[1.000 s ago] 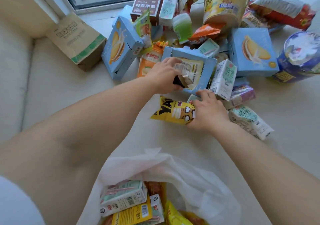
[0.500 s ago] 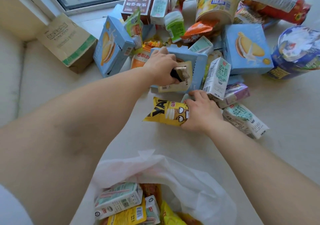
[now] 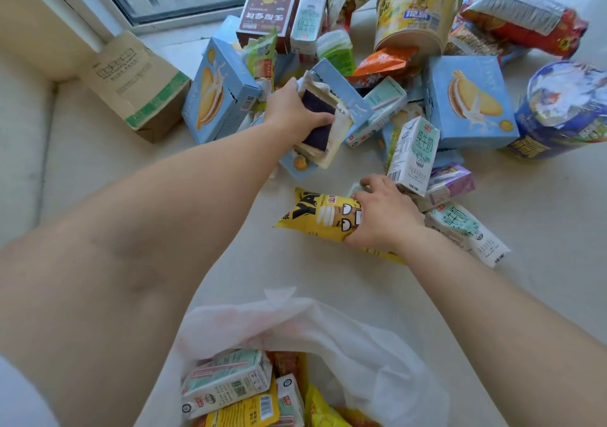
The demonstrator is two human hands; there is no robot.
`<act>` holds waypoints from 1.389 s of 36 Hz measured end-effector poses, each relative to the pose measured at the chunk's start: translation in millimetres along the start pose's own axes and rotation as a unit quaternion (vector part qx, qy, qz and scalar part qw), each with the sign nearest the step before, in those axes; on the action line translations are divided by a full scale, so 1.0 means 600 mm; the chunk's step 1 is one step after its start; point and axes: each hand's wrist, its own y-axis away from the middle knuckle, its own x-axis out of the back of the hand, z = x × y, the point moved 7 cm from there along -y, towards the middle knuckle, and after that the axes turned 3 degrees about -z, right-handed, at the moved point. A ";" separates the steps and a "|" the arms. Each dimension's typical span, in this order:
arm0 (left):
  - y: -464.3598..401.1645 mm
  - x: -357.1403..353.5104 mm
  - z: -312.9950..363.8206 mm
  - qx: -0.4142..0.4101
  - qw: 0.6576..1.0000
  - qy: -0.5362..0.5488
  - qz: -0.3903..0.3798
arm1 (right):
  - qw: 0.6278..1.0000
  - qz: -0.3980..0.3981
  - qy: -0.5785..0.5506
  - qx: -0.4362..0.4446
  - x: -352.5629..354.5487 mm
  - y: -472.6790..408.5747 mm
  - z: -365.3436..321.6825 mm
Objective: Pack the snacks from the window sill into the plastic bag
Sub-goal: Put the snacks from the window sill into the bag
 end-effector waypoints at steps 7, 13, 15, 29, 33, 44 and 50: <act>-0.004 0.006 -0.003 0.079 0.997 0.000 0.016 | 0.999 0.043 -0.003 0.014 0.021 0.000 0.000; 0.009 0.024 -0.024 0.116 0.993 -0.002 0.019 | 0.997 0.047 0.048 0.023 0.034 0.001 -0.009; 0.009 0.029 -0.032 0.117 0.993 0.010 0.019 | 0.997 0.045 0.061 0.021 0.037 0.000 -0.010; 0.029 -0.007 0.004 -0.115 0.921 -0.360 -0.094 | 0.991 -0.002 0.129 0.042 0.030 -0.017 -0.035; 0.035 0.008 0.000 -0.096 0.903 -0.382 -0.171 | 0.983 0.017 0.178 0.051 0.023 -0.012 -0.051; 0.146 0.061 -0.028 -0.210 0.946 -0.231 -0.090 | 0.982 0.092 0.162 0.010 0.023 0.048 -0.063; 0.264 0.114 -0.042 -0.255 0.943 -0.210 0.038 | 0.984 0.130 0.123 -0.019 0.030 0.120 -0.077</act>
